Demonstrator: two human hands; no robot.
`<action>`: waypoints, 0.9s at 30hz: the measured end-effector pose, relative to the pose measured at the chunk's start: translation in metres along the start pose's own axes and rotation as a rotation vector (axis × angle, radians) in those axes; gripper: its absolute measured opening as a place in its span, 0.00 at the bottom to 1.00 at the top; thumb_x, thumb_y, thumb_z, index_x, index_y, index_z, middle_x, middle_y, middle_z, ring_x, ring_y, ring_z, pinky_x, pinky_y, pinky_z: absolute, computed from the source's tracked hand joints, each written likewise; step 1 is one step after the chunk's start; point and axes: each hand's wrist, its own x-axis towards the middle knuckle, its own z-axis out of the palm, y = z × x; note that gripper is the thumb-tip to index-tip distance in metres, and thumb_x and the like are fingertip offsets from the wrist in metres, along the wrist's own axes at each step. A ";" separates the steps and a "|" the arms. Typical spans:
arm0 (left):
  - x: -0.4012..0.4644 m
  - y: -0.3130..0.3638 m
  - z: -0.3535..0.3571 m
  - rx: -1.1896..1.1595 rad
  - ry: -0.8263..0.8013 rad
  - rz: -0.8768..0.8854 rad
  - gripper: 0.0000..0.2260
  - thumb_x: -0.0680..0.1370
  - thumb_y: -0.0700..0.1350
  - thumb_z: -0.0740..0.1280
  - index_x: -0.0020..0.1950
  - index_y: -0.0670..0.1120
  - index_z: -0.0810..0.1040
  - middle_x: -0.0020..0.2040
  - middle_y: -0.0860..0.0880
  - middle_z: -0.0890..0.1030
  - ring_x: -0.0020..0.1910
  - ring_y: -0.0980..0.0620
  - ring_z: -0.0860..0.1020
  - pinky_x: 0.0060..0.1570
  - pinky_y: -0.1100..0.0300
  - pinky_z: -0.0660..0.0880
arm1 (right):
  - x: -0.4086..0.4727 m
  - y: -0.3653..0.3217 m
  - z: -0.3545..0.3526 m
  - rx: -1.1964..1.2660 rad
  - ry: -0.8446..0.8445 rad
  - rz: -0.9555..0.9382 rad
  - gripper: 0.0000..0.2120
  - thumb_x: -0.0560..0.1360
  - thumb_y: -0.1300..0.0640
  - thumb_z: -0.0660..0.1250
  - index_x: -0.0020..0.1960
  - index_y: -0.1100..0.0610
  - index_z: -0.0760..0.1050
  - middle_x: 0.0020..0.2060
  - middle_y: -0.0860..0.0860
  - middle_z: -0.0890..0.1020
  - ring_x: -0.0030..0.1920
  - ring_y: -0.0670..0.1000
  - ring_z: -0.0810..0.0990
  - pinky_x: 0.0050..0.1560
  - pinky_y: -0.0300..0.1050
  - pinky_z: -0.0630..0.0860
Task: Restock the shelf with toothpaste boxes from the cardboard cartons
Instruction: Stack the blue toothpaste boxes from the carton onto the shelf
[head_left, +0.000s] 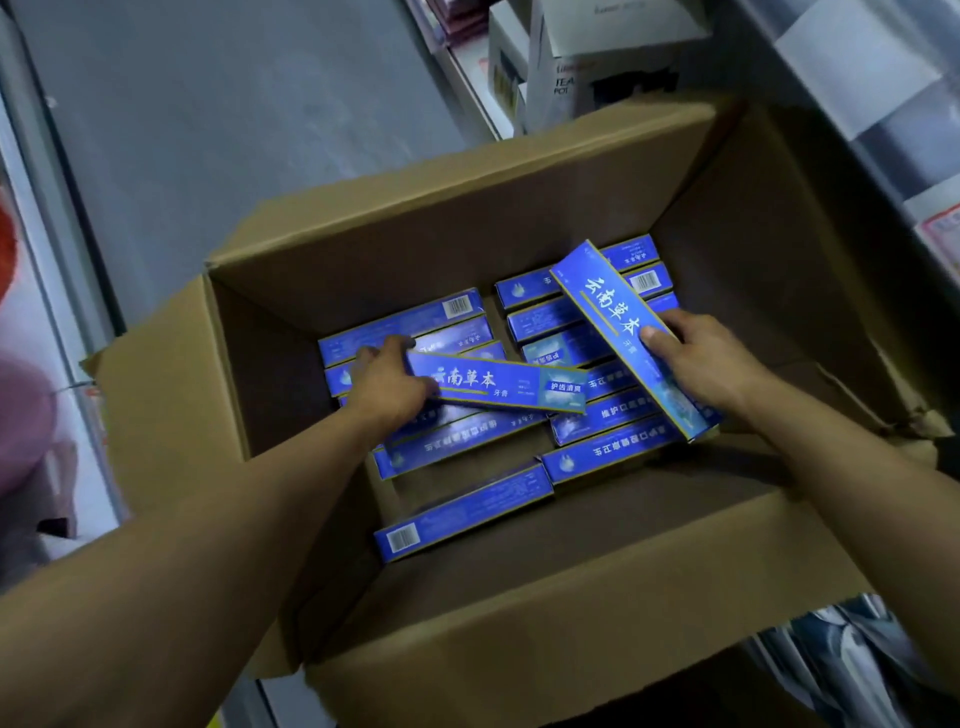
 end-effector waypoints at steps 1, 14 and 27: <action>-0.002 0.000 0.001 0.172 0.028 0.062 0.27 0.72 0.47 0.71 0.69 0.50 0.67 0.68 0.42 0.64 0.66 0.41 0.65 0.63 0.52 0.66 | 0.001 0.001 0.000 0.006 -0.003 0.002 0.17 0.80 0.52 0.58 0.64 0.58 0.73 0.60 0.58 0.78 0.60 0.59 0.75 0.56 0.46 0.69; 0.012 0.032 0.034 0.640 -0.250 0.412 0.28 0.70 0.51 0.74 0.66 0.48 0.69 0.63 0.45 0.69 0.64 0.44 0.67 0.62 0.48 0.69 | 0.009 0.021 0.005 0.042 -0.047 -0.021 0.14 0.80 0.53 0.59 0.58 0.61 0.75 0.54 0.58 0.80 0.55 0.58 0.77 0.46 0.41 0.65; 0.006 0.032 0.002 0.369 -0.397 0.381 0.18 0.71 0.48 0.74 0.58 0.46 0.73 0.54 0.45 0.77 0.49 0.48 0.75 0.52 0.57 0.72 | -0.011 0.005 -0.013 0.073 0.002 -0.059 0.13 0.80 0.54 0.59 0.56 0.61 0.76 0.51 0.56 0.80 0.47 0.51 0.74 0.41 0.40 0.63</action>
